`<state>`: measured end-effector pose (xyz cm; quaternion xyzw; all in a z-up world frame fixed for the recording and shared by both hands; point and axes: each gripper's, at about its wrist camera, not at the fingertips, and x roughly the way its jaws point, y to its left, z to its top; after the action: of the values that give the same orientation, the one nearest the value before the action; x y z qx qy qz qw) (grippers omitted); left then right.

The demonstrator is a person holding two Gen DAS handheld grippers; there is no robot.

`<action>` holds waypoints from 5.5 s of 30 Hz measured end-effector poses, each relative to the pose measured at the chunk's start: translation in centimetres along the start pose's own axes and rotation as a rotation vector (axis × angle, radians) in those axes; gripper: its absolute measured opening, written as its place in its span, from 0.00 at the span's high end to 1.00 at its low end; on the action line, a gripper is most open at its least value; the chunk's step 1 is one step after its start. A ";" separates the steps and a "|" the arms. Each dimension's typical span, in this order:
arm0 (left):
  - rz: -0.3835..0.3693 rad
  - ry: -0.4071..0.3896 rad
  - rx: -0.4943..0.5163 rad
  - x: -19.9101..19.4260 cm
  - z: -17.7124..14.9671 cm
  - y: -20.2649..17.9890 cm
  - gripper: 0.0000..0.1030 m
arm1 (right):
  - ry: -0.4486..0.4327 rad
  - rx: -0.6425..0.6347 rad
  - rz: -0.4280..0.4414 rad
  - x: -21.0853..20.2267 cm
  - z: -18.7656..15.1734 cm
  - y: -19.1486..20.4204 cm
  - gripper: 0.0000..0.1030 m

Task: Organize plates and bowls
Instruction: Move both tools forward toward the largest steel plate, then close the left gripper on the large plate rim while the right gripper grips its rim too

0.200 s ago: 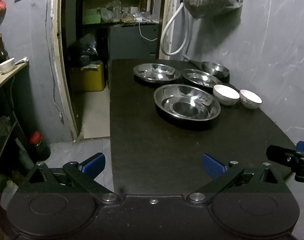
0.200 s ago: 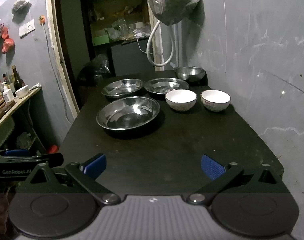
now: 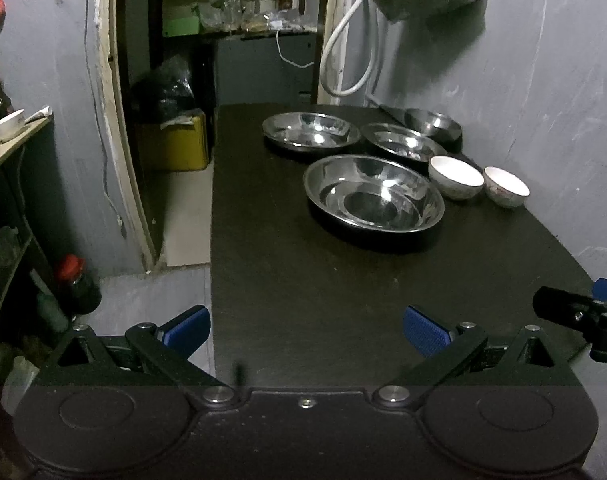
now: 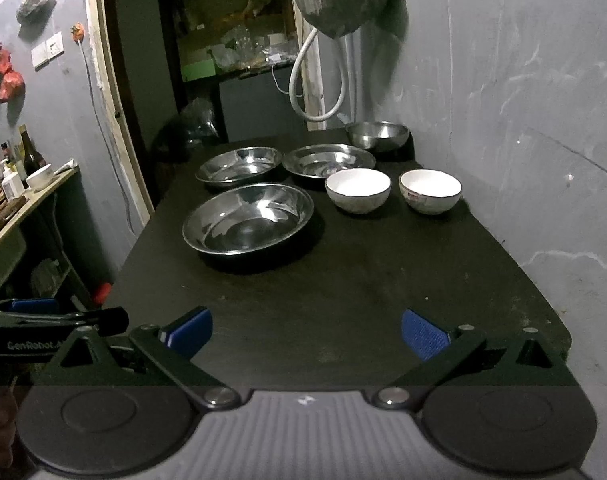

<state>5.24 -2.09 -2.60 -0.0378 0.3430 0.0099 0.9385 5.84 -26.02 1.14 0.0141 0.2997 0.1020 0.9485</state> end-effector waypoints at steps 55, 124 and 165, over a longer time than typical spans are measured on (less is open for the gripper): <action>0.188 0.293 -0.136 10.0 13.3 -0.3 0.01 | 0.342 -0.113 0.014 14.2 13.1 -0.7 0.00; -0.052 0.150 0.321 32.6 27.7 8.1 0.01 | 0.177 0.157 -0.010 28.4 19.8 7.8 0.00; -0.208 0.251 0.291 34.5 27.2 8.2 0.72 | 0.243 0.429 0.004 33.4 17.3 5.7 0.80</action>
<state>48.75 7.90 -4.66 0.0619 0.4494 -0.1413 0.8799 41.39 -13.14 -3.07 0.2036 0.4263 0.0387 0.8805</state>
